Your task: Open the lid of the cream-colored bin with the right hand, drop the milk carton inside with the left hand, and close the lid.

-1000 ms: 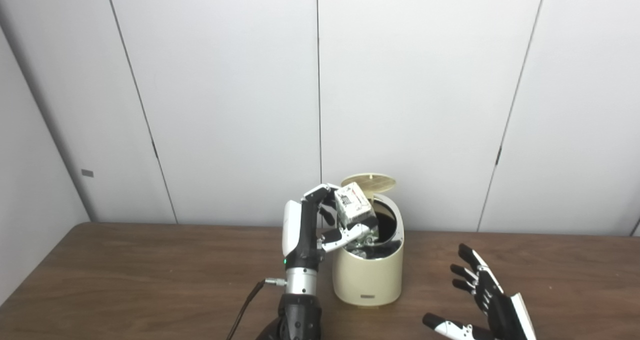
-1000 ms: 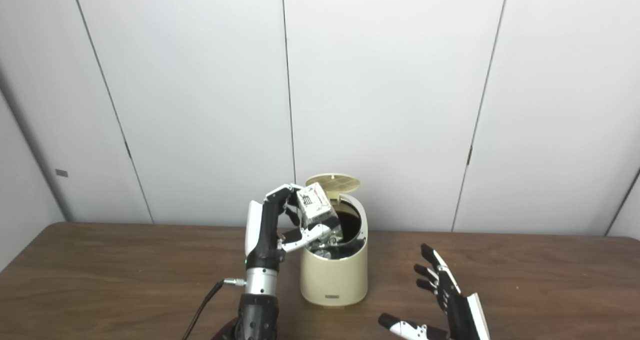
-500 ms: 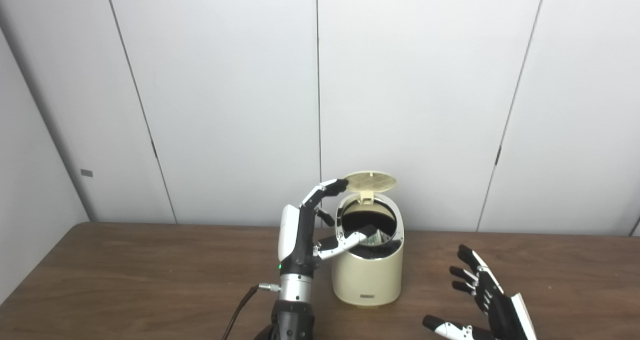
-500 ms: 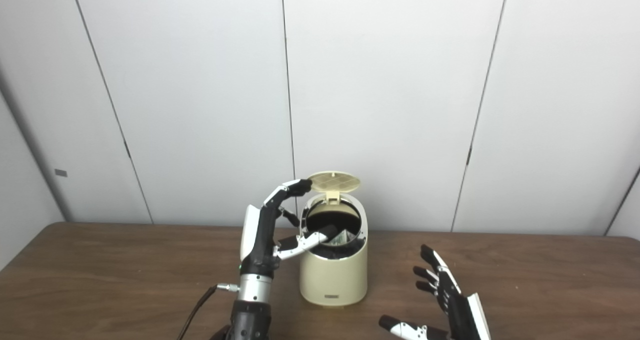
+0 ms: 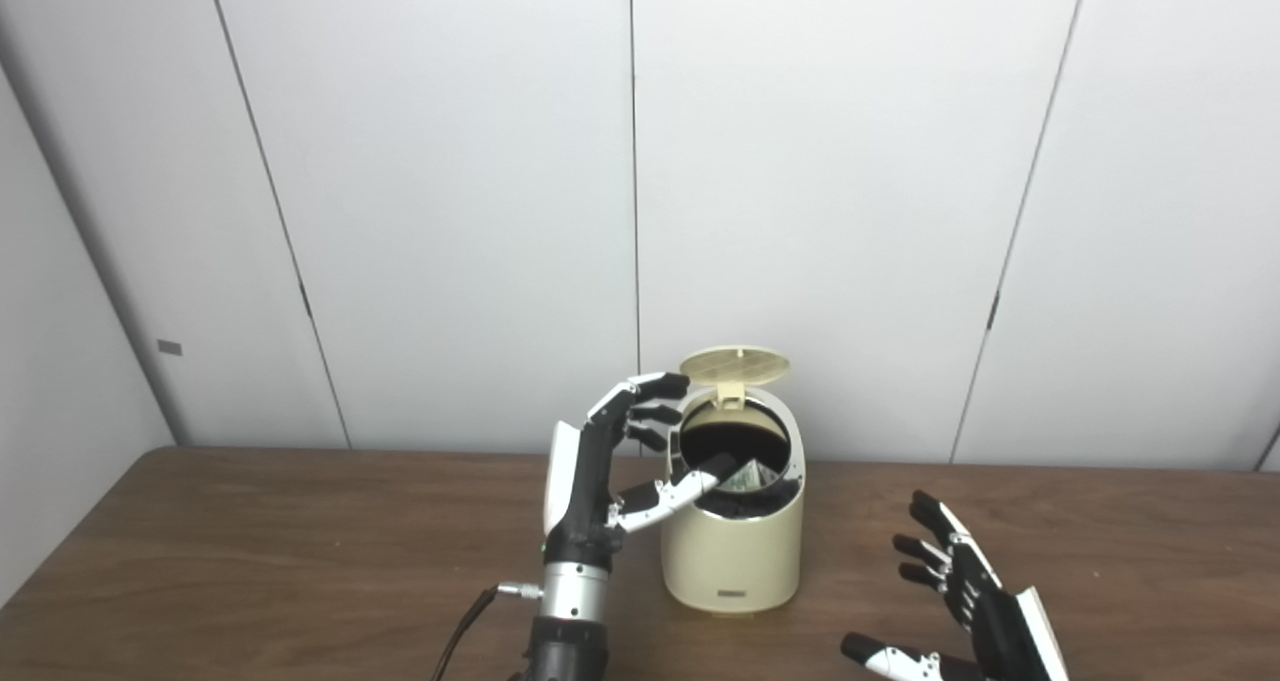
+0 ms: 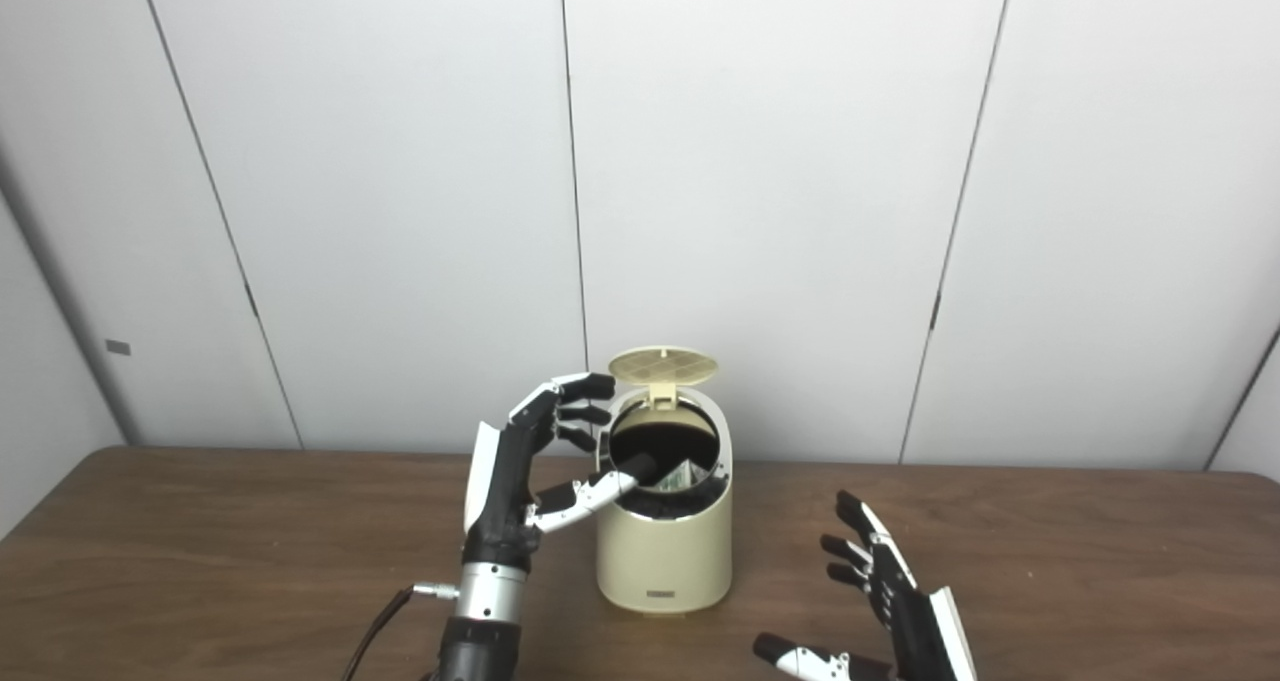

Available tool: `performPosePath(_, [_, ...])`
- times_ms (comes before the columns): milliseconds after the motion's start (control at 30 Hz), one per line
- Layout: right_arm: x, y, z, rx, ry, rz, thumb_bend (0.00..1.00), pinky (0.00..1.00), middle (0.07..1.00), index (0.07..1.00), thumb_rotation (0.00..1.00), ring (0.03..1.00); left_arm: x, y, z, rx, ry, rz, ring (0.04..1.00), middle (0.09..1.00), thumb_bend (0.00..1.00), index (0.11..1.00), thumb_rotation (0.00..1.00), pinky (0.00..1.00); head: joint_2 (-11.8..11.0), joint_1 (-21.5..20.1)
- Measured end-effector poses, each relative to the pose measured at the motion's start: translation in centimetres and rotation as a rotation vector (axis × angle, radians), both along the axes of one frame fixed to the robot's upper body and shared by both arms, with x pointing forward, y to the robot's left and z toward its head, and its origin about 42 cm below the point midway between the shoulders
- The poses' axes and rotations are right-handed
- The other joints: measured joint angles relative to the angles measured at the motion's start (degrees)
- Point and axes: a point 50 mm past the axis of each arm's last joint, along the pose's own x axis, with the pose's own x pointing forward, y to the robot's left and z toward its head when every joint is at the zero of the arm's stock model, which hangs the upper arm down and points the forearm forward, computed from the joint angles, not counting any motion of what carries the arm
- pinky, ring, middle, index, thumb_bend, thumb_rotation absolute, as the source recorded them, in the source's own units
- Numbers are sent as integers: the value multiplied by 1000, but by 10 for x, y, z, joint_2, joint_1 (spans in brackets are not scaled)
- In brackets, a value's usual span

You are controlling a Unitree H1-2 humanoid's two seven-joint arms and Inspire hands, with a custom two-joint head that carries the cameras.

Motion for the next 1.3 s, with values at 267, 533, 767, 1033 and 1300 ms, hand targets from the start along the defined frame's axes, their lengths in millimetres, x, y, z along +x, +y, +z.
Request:
performPosePath(267, [1, -3, -3, -9, 13, 1, 822, 751, 914, 902, 247, 817, -4, 29, 23, -50, -52, -41, 692, 753, 712, 761, 216, 629, 2, 5])
performPosePath(533, [2, -5, -5, -16, 19, 2, 829, 749, 910, 898, 247, 816, -22, 68, 20, -78, -13, -43, 756, 817, 795, 863, 368, 667, 4, 11])
performPosePath(767, [2, -5, -4, -18, 19, 2, 833, 736, 906, 896, 254, 811, -36, 88, 1, -67, 99, -64, 743, 815, 792, 848, 358, 578, 5, 13])
performPosePath(1033, [2, -4, -3, -23, 15, 13, 835, 731, 906, 897, 259, 809, -49, 99, -7, -178, 183, -198, 740, 810, 802, 849, 301, 612, 9, 16])
performPosePath(1300, [2, -4, -2, -25, 12, 16, 832, 722, 902, 894, 252, 808, -63, 108, -29, -202, 311, -183, 689, 764, 743, 811, 265, 550, 11, 10])
